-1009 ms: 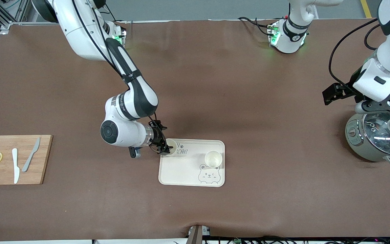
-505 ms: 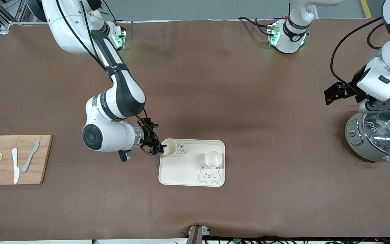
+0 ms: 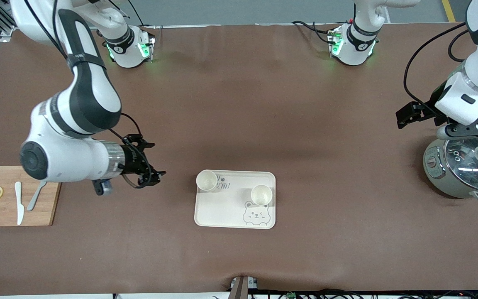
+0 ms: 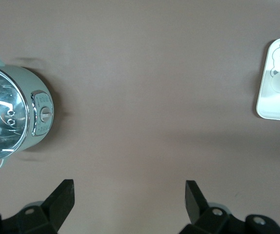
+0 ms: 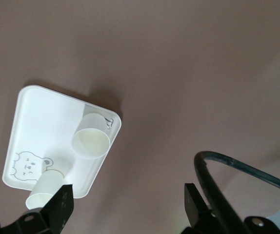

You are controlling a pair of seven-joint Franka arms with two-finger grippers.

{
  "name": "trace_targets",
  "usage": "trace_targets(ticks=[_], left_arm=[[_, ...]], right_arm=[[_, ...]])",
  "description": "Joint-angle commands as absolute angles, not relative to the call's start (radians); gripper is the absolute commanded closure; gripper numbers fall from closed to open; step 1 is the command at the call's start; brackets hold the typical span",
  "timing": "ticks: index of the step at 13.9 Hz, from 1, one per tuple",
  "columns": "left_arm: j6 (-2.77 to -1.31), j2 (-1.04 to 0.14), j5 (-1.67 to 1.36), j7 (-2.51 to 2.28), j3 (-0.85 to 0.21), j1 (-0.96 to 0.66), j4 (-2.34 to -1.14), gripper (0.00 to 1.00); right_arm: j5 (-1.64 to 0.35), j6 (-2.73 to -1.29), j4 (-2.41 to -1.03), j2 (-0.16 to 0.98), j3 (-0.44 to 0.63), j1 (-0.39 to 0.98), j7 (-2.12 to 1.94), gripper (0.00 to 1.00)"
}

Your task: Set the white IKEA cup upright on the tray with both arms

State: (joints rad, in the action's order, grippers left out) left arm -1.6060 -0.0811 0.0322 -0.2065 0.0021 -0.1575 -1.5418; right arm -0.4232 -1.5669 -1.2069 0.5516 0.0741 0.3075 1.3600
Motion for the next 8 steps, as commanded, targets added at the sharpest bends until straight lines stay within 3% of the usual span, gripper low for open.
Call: trace_targets(ticks=[1,5,8], left_arm=[[-1.62,-0.081,0.034,-0.193,0.002,-0.156,-1.549,0.0],[-1.62,-0.086,0.04,-0.193,0.002,-0.156,-1.552,0.0],[-1.621,-0.092,0.04,-0.193,0.003,-0.155,-1.549,0.0]], right_arm=[[-0.373,-1.505,-1.227,0.479,0.057,0.287,1.242,0.0],[-0.281,-1.359,-1.267,0.391,0.057,0.213,0.961,0.0],[-0.183,-1.33,-1.334,0.313,0.058,0.169,0.757,0.0]])
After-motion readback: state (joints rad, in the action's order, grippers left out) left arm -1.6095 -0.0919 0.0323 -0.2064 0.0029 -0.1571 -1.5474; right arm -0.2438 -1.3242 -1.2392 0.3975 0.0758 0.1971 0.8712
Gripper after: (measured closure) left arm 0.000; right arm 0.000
